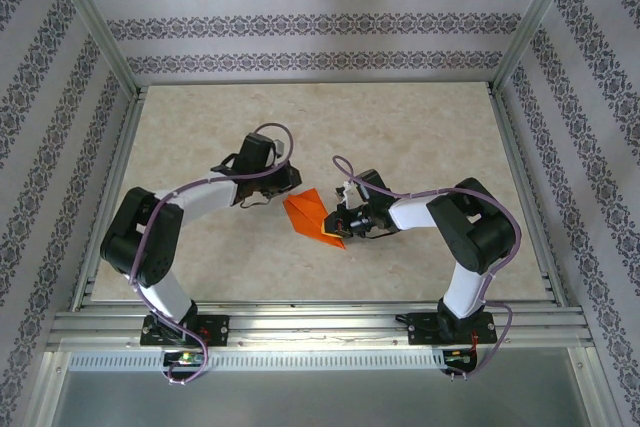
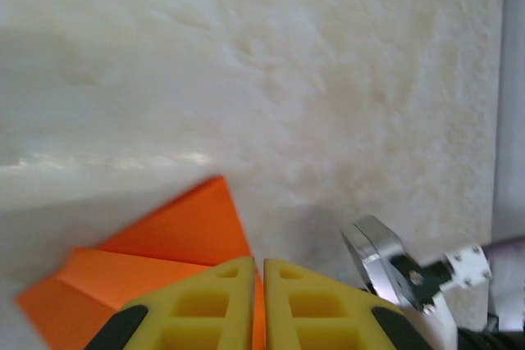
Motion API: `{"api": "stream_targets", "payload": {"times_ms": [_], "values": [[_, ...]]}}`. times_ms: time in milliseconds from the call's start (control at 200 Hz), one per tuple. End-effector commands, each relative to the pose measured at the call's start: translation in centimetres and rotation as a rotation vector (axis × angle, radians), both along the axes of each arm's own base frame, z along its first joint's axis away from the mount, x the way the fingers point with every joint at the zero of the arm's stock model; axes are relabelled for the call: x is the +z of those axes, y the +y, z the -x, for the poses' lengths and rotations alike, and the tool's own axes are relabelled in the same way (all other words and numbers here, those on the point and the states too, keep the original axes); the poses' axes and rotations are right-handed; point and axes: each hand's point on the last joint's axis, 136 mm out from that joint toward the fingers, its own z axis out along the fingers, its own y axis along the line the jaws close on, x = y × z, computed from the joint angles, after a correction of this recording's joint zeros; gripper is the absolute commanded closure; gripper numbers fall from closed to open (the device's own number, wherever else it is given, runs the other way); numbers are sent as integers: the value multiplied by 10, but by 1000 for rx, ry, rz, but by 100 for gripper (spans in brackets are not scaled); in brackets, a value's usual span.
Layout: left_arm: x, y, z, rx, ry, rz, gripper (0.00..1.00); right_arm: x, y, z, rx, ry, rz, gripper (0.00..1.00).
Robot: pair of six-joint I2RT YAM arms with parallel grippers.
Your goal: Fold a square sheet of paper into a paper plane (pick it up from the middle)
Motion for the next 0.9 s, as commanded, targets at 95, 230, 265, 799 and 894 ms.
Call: {"api": "stream_targets", "payload": {"times_ms": [95,230,265,799,894], "values": [[-34,-28,19,-64,74,22,88,-31,-24,24,-29,134,119,100],[-59,-22,24,-40,120,-16,88,-27,-22,23,-29,133,107,100],[-65,-19,26,-34,128,-31,88,-25,-21,22,-28,128,101,100],[-103,0,49,-15,206,-109,91,57,-18,-23,-113,-46,-19,100],[-102,0,47,-18,204,-112,91,48,-4,-23,-84,-24,-10,100]]}}
